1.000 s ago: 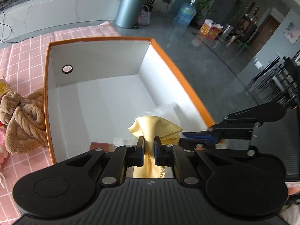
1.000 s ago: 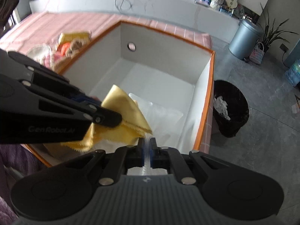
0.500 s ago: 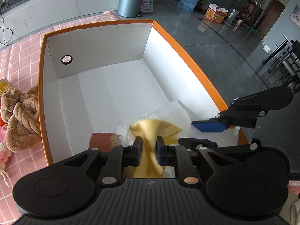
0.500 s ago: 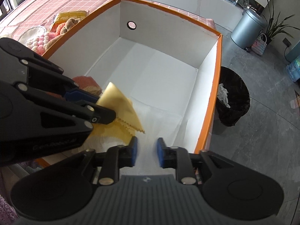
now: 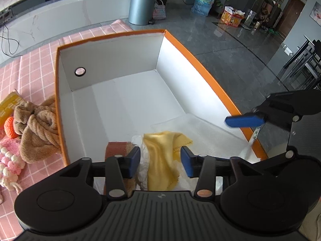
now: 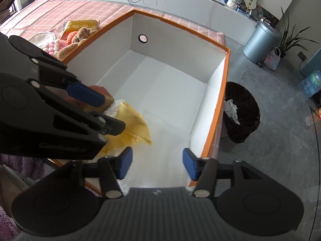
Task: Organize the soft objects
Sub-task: 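Carry the plastic bag and yellow cloth into the orange box and release, then lift both open tools away from the box back over the table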
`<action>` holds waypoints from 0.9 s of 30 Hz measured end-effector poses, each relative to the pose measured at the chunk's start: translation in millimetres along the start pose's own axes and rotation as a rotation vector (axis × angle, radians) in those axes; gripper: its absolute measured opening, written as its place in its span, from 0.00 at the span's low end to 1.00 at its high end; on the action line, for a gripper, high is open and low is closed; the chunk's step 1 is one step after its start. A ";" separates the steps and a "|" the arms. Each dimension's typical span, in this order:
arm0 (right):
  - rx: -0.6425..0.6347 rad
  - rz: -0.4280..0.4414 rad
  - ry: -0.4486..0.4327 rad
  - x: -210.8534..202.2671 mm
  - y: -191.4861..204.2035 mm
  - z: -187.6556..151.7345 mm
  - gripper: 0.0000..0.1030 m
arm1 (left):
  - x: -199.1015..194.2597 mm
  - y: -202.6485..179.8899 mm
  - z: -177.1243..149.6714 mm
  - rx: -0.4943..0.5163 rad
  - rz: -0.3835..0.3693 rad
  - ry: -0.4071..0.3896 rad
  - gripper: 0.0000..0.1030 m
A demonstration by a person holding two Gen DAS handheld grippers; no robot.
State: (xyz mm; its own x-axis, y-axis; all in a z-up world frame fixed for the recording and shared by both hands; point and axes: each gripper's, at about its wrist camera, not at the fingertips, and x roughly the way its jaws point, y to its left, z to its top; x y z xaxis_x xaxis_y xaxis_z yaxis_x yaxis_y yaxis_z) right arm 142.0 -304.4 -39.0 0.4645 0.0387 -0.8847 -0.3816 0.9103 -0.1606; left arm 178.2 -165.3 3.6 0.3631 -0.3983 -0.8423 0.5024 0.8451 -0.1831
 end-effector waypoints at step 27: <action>0.093 -0.004 -0.350 -67.9 67.2 -7.5 0.81 | -120.8 36.0 -79.8 -0.062 0.102 -0.495 0.81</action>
State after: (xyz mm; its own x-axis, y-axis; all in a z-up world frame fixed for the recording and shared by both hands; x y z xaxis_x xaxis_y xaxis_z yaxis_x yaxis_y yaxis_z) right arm 78.8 -249.0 7.0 0.7171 0.1591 -0.6785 -0.3123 0.9438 -0.1087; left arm 89.8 -58.3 58.3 0.7438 -0.4210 -0.5191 0.4027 0.9022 -0.1546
